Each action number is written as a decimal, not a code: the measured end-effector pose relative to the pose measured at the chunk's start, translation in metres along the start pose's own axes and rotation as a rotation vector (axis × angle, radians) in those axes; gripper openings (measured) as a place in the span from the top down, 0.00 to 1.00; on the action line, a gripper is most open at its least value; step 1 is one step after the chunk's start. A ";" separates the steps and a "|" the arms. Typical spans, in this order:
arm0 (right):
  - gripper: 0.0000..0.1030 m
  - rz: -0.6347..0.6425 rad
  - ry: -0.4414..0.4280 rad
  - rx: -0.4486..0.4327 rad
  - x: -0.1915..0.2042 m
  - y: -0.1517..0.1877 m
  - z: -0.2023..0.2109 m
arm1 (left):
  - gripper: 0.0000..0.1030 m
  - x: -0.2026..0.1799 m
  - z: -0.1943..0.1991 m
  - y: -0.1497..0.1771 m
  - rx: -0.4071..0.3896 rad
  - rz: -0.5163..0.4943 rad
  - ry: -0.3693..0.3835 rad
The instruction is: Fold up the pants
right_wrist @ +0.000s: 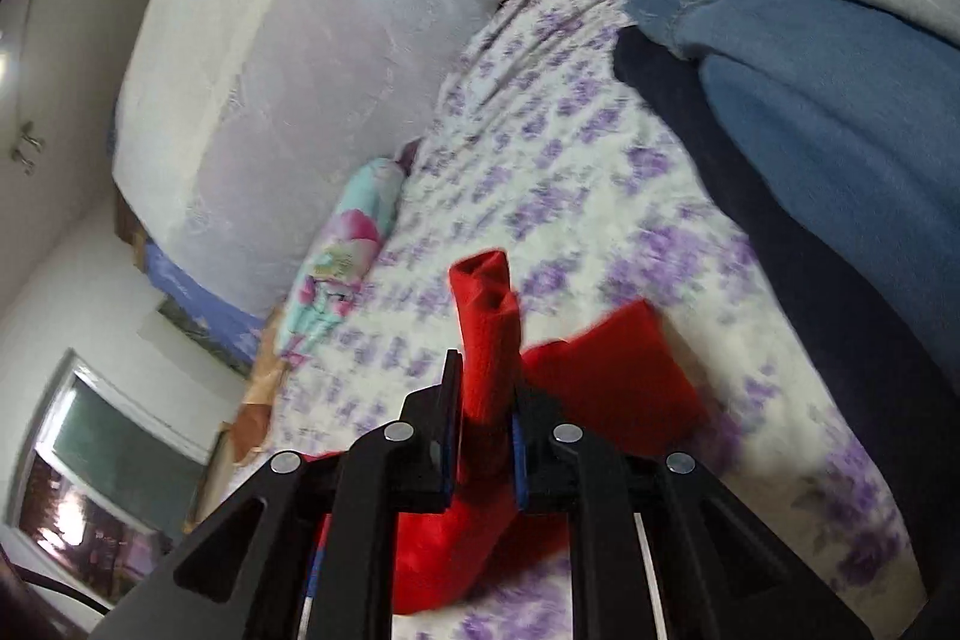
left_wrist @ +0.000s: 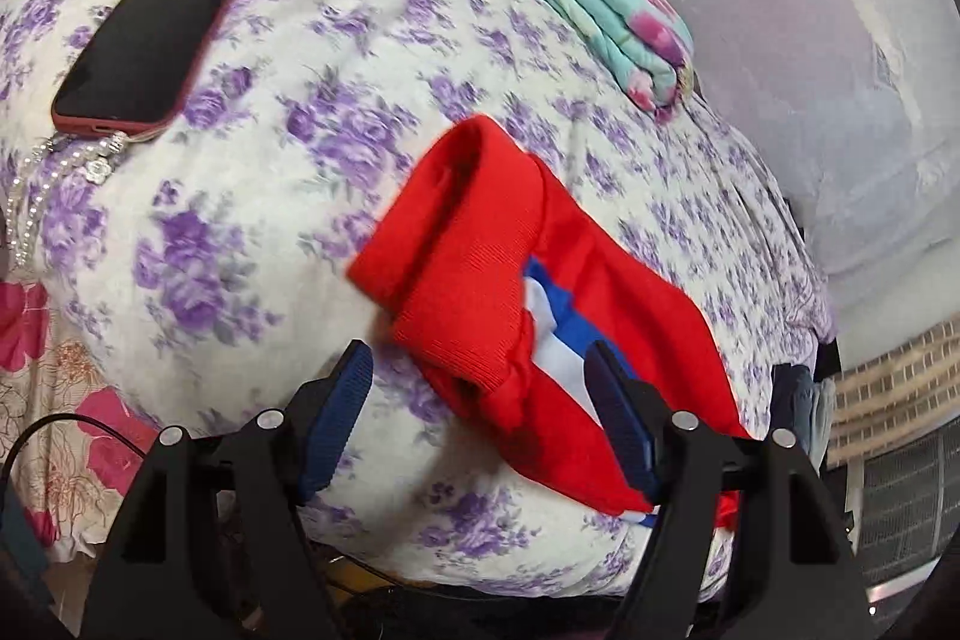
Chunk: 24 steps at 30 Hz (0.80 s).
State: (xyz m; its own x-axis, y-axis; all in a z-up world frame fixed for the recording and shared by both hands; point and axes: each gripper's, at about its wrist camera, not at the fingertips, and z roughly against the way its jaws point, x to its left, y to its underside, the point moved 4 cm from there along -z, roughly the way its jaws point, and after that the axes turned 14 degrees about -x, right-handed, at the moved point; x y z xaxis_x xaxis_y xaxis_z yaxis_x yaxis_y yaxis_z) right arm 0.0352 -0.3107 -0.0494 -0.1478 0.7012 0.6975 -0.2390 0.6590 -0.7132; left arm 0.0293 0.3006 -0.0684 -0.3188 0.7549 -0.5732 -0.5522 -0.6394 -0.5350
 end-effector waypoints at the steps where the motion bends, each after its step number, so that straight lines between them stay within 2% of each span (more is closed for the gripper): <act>1: 0.86 -0.011 -0.033 -0.003 0.007 -0.005 -0.002 | 0.33 -0.001 -0.001 0.000 0.010 0.009 0.008; 3: 0.86 -0.035 -0.132 -0.028 0.023 -0.016 0.003 | 0.34 -0.009 -0.003 0.001 0.021 0.000 0.021; 4: 0.86 -0.041 -0.214 -0.069 0.034 -0.024 0.011 | 0.34 -0.012 -0.003 0.001 0.021 -0.011 0.023; 5: 0.87 -0.021 -0.245 -0.116 0.040 -0.030 0.019 | 0.34 -0.019 -0.003 0.003 0.019 -0.031 0.029; 6: 0.86 0.014 -0.237 -0.158 0.042 -0.035 0.025 | 0.34 -0.025 -0.003 0.004 0.021 -0.045 0.038; 7: 0.86 0.051 -0.168 -0.166 0.037 -0.036 0.023 | 0.34 -0.028 -0.006 0.005 0.032 -0.051 0.040; 8: 0.86 0.059 -0.070 -0.120 0.022 -0.031 0.013 | 0.34 -0.028 -0.008 0.007 0.041 -0.050 0.035; 10: 0.86 0.043 0.040 -0.036 -0.004 -0.015 -0.002 | 0.35 -0.030 -0.013 0.012 0.068 -0.052 0.026; 12: 0.87 0.048 0.104 -0.003 -0.023 0.000 -0.008 | 0.35 -0.034 -0.014 0.014 0.066 -0.074 0.022; 14: 0.86 0.030 0.112 0.001 -0.035 0.008 -0.008 | 0.39 -0.035 -0.016 0.010 0.056 -0.077 0.009; 17: 0.87 0.023 0.095 -0.003 -0.037 0.011 -0.004 | 0.57 -0.033 -0.024 0.001 0.048 -0.068 -0.005; 18: 0.87 0.030 0.090 -0.003 -0.034 0.010 -0.004 | 0.76 -0.032 -0.028 -0.001 0.049 -0.062 -0.006; 19: 0.87 0.034 0.084 -0.004 -0.032 0.009 -0.003 | 0.88 -0.031 -0.030 -0.003 0.046 -0.057 -0.002; 21: 0.87 0.036 0.073 -0.002 -0.031 0.006 -0.006 | 0.89 -0.031 -0.028 -0.008 0.022 -0.056 0.001; 24: 0.87 0.023 -0.016 -0.036 -0.020 -0.006 -0.001 | 0.89 -0.035 -0.012 -0.019 -0.059 -0.074 0.007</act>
State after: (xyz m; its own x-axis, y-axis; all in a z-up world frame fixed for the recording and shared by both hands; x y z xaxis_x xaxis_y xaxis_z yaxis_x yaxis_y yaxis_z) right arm 0.0406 -0.3281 -0.0590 -0.1681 0.7117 0.6821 -0.2003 0.6528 -0.7306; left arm 0.0600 0.2841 -0.0455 -0.2732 0.7996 -0.5349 -0.5273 -0.5895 -0.6119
